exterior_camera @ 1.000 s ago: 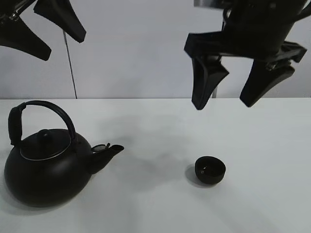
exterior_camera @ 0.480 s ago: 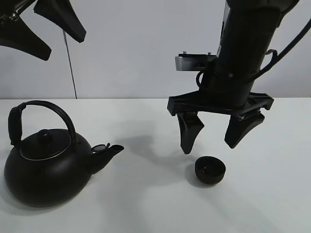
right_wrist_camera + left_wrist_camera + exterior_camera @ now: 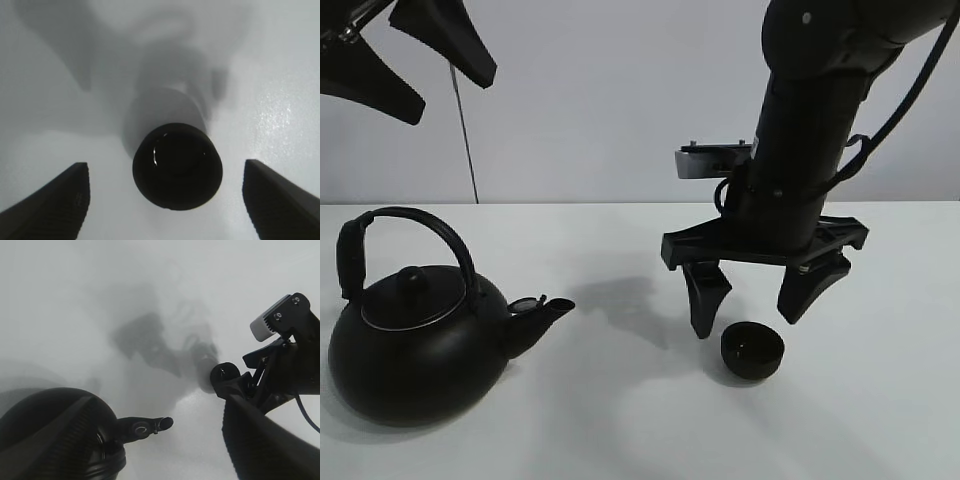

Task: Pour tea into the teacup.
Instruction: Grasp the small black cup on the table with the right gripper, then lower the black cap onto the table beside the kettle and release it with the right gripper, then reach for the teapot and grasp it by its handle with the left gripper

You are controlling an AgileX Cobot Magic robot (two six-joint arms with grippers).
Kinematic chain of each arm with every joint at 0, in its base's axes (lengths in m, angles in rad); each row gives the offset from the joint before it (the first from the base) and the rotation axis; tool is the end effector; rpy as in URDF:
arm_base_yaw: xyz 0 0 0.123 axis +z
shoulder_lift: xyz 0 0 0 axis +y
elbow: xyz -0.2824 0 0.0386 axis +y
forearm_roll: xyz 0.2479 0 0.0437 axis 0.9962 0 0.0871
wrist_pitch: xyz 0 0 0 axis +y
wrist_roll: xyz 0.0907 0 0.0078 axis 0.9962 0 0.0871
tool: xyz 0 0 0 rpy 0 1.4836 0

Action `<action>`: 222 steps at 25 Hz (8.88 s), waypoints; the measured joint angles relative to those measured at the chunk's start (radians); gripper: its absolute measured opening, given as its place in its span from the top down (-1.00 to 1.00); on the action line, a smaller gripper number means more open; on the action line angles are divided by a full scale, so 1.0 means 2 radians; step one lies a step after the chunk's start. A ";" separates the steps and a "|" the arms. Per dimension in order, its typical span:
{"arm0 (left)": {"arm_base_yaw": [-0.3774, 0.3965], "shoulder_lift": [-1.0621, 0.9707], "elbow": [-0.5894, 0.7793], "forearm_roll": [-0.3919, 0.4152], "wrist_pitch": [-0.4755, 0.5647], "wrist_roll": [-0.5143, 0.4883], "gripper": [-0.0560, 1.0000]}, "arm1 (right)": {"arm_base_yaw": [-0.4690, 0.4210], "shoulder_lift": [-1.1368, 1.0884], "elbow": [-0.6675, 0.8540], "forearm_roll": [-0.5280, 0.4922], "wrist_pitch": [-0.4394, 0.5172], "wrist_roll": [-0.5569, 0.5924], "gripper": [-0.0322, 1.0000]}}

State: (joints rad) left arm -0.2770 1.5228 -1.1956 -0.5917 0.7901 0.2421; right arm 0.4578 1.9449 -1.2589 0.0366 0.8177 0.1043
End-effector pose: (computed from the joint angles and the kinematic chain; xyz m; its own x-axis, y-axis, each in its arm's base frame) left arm 0.3010 -0.1231 0.3012 -0.8544 0.0536 -0.5168 0.3134 0.8464 -0.4304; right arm 0.3331 0.1668 0.1586 -0.9364 -0.3176 -0.1493 -0.3275 0.9437 0.0460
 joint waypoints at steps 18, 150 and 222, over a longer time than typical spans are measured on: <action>0.000 0.000 0.000 0.001 0.000 0.000 -0.08 | 0.000 0.028 0.000 0.021 -0.017 0.000 -0.18; 0.000 0.000 0.000 0.001 -0.001 0.000 -0.08 | 0.045 -0.020 -0.070 0.082 -0.002 -0.010 0.10; 0.000 0.000 0.000 0.001 -0.071 0.004 -0.08 | -0.088 -0.234 0.006 0.019 0.107 -0.004 0.10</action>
State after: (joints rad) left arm -0.2770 1.5228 -1.1956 -0.5907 0.6489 0.2493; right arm 0.2809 1.4764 -1.2479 0.0753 1.0320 0.0961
